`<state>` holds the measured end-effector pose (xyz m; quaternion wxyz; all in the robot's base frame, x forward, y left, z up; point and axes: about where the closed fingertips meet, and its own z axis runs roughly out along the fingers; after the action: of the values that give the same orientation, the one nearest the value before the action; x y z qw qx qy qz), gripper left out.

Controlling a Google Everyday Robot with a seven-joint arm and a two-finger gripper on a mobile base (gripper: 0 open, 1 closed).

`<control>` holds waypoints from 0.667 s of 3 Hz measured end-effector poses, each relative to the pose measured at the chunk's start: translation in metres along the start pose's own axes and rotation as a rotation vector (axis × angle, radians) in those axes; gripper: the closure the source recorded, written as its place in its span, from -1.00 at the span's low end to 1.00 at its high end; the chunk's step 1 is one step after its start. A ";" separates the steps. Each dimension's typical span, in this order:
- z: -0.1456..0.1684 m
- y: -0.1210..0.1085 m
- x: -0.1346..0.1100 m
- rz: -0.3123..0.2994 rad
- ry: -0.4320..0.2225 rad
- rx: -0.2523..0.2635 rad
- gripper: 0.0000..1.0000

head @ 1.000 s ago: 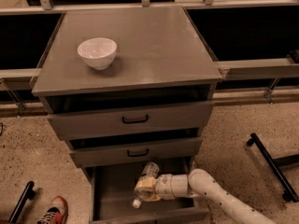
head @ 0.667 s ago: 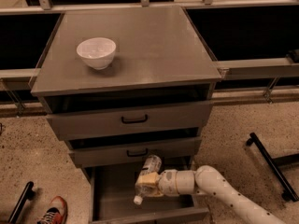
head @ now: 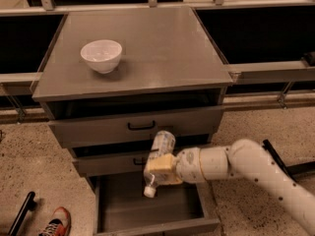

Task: Pick blue plastic bottle from bottom drawer and place on counter

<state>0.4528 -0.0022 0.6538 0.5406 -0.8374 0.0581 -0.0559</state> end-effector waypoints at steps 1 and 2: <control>-0.034 -0.081 0.015 -0.040 -0.014 -0.021 1.00; -0.081 -0.197 0.039 -0.066 0.032 -0.075 1.00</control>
Offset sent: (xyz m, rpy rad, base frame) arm 0.0377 0.0009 0.3196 -0.1499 -0.0986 -0.0146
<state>0.4855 -0.0005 0.8672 0.5059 -0.8574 0.0412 -0.0846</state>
